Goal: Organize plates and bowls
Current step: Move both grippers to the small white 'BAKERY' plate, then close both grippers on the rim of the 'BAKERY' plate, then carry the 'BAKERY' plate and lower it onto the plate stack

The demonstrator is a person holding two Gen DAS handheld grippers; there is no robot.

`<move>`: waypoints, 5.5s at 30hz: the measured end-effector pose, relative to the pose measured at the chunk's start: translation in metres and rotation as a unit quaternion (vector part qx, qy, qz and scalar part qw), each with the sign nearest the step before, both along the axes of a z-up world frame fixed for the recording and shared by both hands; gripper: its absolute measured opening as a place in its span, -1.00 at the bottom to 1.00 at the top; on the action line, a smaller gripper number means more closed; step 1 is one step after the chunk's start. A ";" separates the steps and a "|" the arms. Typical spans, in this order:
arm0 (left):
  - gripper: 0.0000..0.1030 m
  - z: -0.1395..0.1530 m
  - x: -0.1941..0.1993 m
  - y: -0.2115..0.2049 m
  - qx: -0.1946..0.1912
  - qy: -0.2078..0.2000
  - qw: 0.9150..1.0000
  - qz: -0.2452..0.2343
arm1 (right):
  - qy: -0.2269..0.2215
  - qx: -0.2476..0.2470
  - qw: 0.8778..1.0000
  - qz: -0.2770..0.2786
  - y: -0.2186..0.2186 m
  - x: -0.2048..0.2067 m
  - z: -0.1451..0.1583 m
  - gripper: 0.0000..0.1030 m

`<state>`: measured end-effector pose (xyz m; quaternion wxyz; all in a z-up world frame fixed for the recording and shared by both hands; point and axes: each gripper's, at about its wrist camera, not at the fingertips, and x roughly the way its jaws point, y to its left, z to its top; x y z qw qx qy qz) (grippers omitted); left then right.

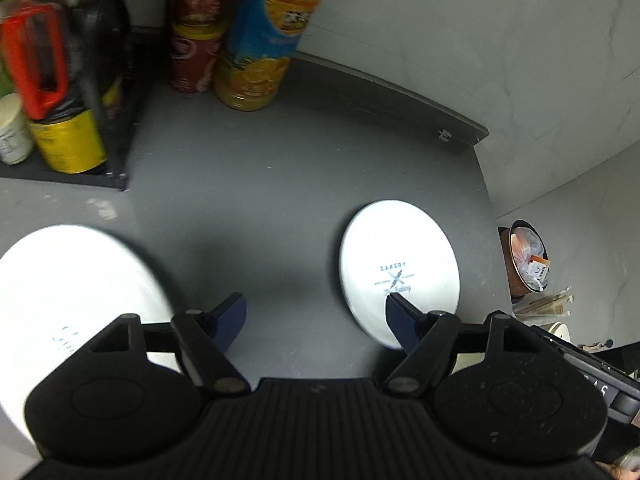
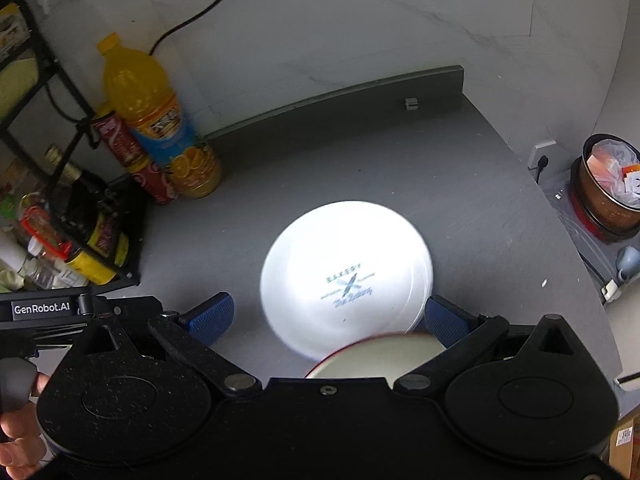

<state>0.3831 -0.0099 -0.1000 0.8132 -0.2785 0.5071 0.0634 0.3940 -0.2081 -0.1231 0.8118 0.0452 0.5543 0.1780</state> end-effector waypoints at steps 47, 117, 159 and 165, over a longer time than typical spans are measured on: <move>-0.71 -0.123 0.092 -0.029 -0.099 0.076 0.992 0.030 | 0.164 -0.040 0.986 -0.010 -0.025 0.099 -0.132 -0.20; -0.81 -0.027 -0.126 0.115 -0.061 -0.025 0.980 0.185 | 0.079 0.087 0.983 0.141 0.107 -0.028 -0.020 -0.78; -0.72 -0.092 -0.183 0.150 -0.058 0.036 0.971 0.228 | 0.075 -0.008 0.976 0.204 0.174 -0.089 -0.041 -0.82; -0.71 -0.090 -0.176 0.153 -0.037 0.063 0.972 0.222 | 0.072 -0.009 0.975 0.208 0.180 -0.091 -0.045 -0.84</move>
